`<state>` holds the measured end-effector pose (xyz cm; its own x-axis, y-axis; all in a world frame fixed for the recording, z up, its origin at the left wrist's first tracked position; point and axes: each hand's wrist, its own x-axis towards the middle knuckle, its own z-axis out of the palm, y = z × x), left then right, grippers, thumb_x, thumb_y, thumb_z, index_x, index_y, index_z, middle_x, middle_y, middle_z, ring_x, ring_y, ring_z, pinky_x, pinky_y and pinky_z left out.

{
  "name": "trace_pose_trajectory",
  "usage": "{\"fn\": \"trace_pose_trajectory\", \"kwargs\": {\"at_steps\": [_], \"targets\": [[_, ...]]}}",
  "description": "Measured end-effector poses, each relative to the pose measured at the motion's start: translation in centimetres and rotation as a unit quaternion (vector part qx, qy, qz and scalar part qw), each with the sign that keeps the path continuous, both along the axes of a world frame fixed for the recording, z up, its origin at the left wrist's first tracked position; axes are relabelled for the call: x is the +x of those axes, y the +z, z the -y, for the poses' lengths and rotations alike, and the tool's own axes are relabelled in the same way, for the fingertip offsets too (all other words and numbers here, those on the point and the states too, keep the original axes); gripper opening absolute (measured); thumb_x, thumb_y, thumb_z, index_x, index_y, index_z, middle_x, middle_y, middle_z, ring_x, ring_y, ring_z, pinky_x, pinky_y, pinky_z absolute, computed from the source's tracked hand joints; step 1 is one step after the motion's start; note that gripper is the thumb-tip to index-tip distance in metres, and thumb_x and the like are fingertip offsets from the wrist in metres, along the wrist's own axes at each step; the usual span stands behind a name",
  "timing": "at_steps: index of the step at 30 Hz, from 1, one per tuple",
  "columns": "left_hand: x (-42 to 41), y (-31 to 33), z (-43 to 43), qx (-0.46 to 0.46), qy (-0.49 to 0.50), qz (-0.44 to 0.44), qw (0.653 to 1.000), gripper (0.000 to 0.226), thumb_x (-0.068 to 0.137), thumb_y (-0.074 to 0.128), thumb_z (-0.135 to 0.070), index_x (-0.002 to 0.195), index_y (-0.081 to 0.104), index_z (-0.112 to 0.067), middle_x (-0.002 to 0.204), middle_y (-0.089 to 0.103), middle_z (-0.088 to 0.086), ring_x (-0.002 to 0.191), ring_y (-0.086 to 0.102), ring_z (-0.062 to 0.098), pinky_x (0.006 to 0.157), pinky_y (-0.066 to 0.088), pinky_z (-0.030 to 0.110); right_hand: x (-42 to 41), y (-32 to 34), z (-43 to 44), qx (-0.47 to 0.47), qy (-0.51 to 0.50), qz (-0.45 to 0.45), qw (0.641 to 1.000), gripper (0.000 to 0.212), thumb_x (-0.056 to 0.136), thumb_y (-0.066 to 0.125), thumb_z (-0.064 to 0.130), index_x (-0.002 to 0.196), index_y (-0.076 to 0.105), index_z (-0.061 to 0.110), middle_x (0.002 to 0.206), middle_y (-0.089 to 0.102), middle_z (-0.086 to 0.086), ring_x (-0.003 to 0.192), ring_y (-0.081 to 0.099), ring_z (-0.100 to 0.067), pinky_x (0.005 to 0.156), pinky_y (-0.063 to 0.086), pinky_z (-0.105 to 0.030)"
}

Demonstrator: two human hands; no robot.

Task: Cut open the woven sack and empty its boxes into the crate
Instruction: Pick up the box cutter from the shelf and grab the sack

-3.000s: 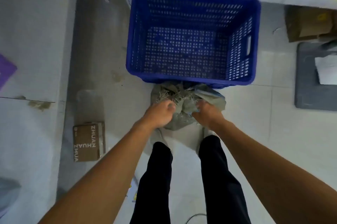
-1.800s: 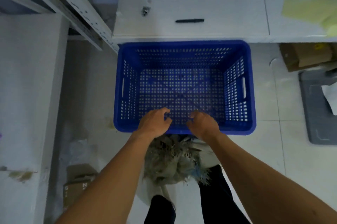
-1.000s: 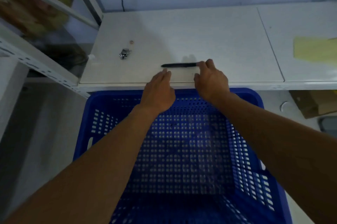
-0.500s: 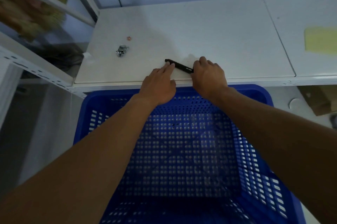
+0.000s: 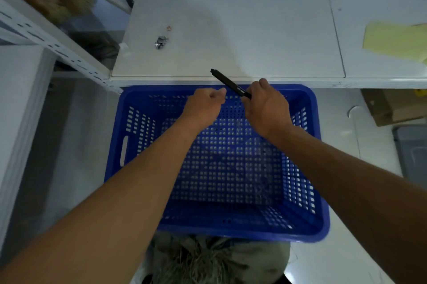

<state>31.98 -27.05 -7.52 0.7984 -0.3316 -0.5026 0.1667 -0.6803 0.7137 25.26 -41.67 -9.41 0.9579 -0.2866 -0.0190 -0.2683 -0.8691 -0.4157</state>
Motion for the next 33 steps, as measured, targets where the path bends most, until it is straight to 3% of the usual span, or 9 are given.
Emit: {"fn": "trace_pose_trajectory", "kwargs": {"at_steps": [3, 6, 9, 17, 25, 33], "targets": [[-2.6, 1.3, -0.7, -0.035, 0.065, -0.028, 0.997, 0.032, 0.105, 0.049, -0.042, 0.106, 0.067, -0.016, 0.117, 0.075, 0.002, 0.088, 0.065, 0.019, 0.085, 0.056, 0.039, -2.6, 1.5, -1.1, 0.027, 0.012, 0.01, 1.0, 0.021, 0.101, 0.054, 0.022, 0.105, 0.059, 0.002, 0.105, 0.058, -0.015, 0.084, 0.059, -0.032, 0.066, 0.038, -0.038], [-5.3, 2.9, -1.8, -0.065, 0.135, -0.062, 0.987, 0.035, 0.104, 0.054, -0.038, 0.12, 0.068, -0.01, 0.108, 0.078, 0.003, 0.091, 0.073, 0.012, 0.087, 0.058, 0.032, -5.8, 2.9, -3.0, 0.043, 0.029, 0.031, 0.998, 0.018, 0.1, 0.057, 0.018, 0.098, 0.059, 0.001, 0.099, 0.058, -0.016, 0.075, 0.056, -0.032, 0.061, 0.037, -0.038], [-8.3, 3.9, -3.8, -0.092, 0.173, -0.087, 0.977, 0.029, 0.104, 0.057, -0.032, 0.111, 0.071, -0.009, 0.1, 0.078, 0.004, 0.087, 0.074, 0.014, 0.079, 0.057, 0.025, -9.1, 3.6, -5.6, 0.05, 0.033, 0.03, 0.998, 0.018, 0.099, 0.057, 0.019, 0.096, 0.059, 0.001, 0.095, 0.057, -0.015, 0.071, 0.055, -0.03, 0.059, 0.032, -0.035], [-15.9, 7.5, -10.8, -0.148, 0.241, -0.147, 0.948, 0.018, 0.1, 0.064, -0.023, 0.098, 0.073, -0.008, 0.097, 0.077, 0.01, 0.087, 0.075, 0.019, 0.085, 0.06, 0.032, -17.8, 6.9, -12.9, 0.056, 0.007, 0.008, 0.998, 0.02, 0.101, 0.057, 0.026, 0.104, 0.057, 0.006, 0.1, 0.053, -0.008, 0.07, 0.039, -0.018, 0.06, 0.027, -0.032], [-25.5, 13.4, -18.2, -0.13, 0.182, -0.15, 0.963, 0.013, 0.098, 0.067, -0.023, 0.088, 0.072, -0.016, 0.092, 0.078, 0.005, 0.091, 0.075, 0.017, 0.086, 0.06, 0.032, -27.9, 13.0, -20.0, 0.051, -0.007, -0.021, 0.998, 0.018, 0.097, 0.058, 0.026, 0.105, 0.059, 0.01, 0.096, 0.059, -0.007, 0.083, 0.057, -0.027, 0.062, 0.042, -0.038], [-33.1, 10.0, -20.7, -0.125, 0.13, -0.185, 0.966, 0.016, 0.097, 0.069, -0.025, 0.098, 0.077, -0.01, 0.085, 0.078, 0.002, 0.074, 0.075, 0.006, 0.076, 0.06, 0.023, -33.9, 10.1, -23.3, 0.15, -0.019, -0.103, 0.983, 0.022, 0.099, 0.053, 0.024, 0.107, 0.063, 0.006, 0.101, 0.068, -0.014, 0.087, 0.063, -0.035, 0.068, 0.046, -0.041]]}}
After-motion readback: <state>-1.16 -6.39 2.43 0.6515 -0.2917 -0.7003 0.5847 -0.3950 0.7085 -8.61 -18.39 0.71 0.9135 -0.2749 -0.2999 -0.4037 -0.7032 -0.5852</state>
